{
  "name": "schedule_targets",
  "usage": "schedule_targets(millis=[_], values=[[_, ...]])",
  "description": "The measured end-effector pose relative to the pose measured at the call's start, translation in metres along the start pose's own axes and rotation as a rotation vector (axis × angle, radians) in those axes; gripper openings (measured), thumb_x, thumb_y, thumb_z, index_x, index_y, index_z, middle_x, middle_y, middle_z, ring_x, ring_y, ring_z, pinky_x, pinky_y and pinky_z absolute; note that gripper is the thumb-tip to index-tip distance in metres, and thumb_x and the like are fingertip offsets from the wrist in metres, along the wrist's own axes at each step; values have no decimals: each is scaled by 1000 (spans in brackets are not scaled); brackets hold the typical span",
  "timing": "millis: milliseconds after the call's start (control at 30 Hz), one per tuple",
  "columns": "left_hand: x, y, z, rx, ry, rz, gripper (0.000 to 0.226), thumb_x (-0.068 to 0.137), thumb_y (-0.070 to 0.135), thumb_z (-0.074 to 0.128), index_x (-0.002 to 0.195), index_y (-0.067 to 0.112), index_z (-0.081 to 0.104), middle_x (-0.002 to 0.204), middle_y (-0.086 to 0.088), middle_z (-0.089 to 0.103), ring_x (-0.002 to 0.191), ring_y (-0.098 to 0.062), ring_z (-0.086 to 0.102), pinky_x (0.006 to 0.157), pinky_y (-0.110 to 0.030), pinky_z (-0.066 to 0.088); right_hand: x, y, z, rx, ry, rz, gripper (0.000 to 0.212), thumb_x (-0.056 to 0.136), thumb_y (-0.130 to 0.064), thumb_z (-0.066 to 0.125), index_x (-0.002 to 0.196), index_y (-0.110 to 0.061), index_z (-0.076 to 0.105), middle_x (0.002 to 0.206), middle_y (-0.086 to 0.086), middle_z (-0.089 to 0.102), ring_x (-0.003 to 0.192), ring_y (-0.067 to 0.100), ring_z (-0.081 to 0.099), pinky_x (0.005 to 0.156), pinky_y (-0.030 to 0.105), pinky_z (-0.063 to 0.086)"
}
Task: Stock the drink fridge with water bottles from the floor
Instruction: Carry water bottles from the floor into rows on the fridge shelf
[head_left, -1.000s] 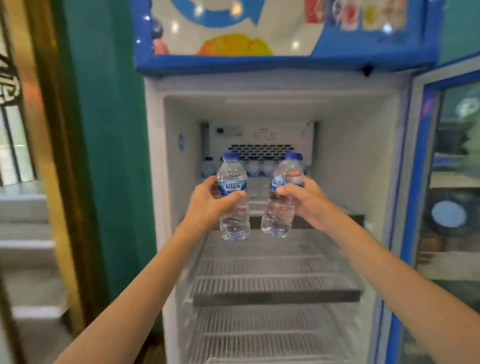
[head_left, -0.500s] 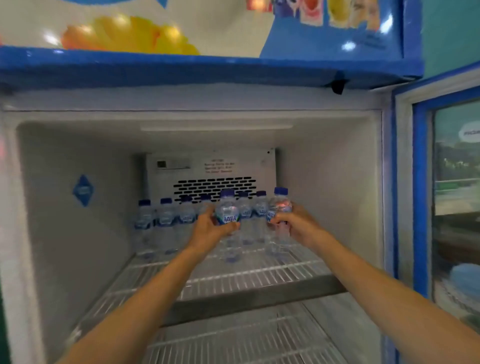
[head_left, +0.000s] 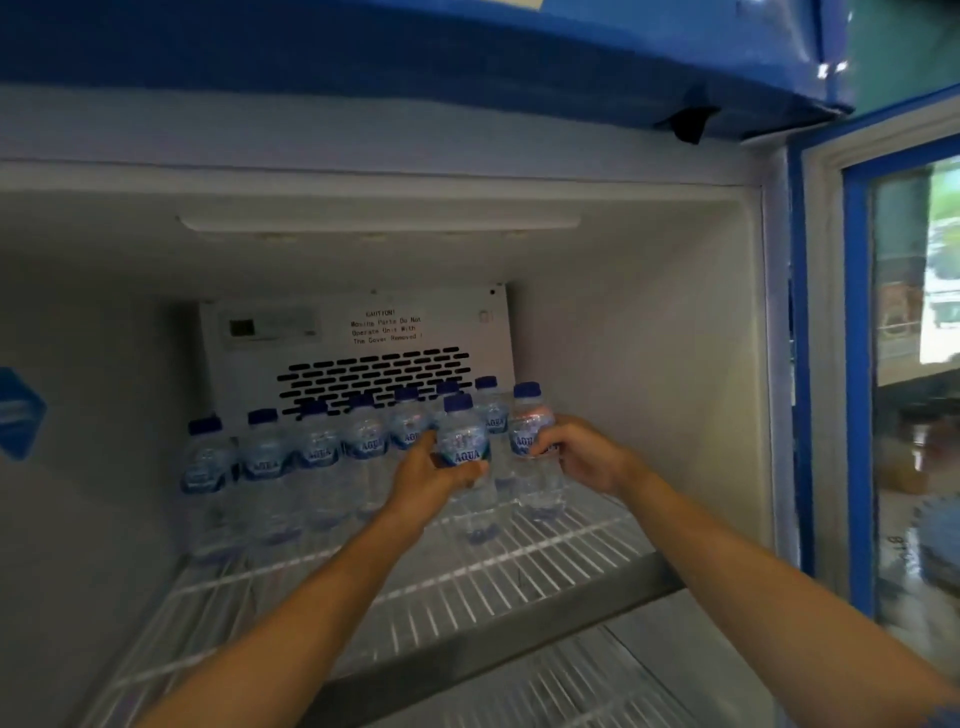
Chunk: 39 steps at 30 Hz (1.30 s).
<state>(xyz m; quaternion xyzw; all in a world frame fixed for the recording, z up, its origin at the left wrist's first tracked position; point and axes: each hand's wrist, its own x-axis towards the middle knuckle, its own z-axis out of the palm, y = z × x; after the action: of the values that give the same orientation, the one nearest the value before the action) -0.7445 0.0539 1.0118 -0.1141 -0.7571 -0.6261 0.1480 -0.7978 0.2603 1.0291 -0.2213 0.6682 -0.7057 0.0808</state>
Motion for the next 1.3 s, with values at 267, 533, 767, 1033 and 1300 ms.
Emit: schedule_targets(millis=[267, 533, 767, 1033, 1300], values=[[-8, -12, 19, 143, 24, 32, 82, 70, 8, 82, 136, 13, 34, 121, -2, 57, 106, -17, 55, 89, -28, 44, -21, 17, 20, -416, 354, -13, 69, 70, -10, 84, 117, -14, 33, 119, 3, 56, 93, 9, 56, 70, 17, 47], [-5, -17, 20, 251, 69, 7, 76, 66, 8, 85, 128, 0, 42, 125, -15, 59, 112, -28, 58, 89, -28, 45, 5, 12, 18, -458, 566, 21, 72, 64, 3, 84, 124, -4, 45, 123, 13, 59, 110, 27, 57, 78, 28, 47], [-4, -19, 21, 256, 20, 37, 75, 67, 12, 86, 127, 3, 41, 119, -10, 60, 103, -20, 58, 84, -24, 45, 30, 9, 11, -493, 538, 69, 59, 64, 1, 83, 115, -6, 55, 119, 13, 63, 104, 29, 60, 81, 35, 51], [-2, -24, 21, 242, 15, 43, 72, 67, 12, 85, 125, 4, 43, 117, -8, 62, 102, -20, 60, 83, -23, 44, 49, 17, 6, -454, 495, 62, 38, 63, 2, 82, 88, -15, 60, 101, 3, 66, 98, 25, 63, 88, 42, 54], [3, -28, 20, 257, 31, 51, 73, 65, 12, 86, 125, 5, 44, 117, -9, 63, 105, -23, 61, 88, -28, 47, 53, 17, 0, -431, 395, 67, 44, 68, 5, 73, 108, -11, 67, 108, 8, 70, 101, 26, 64, 81, 41, 56]])
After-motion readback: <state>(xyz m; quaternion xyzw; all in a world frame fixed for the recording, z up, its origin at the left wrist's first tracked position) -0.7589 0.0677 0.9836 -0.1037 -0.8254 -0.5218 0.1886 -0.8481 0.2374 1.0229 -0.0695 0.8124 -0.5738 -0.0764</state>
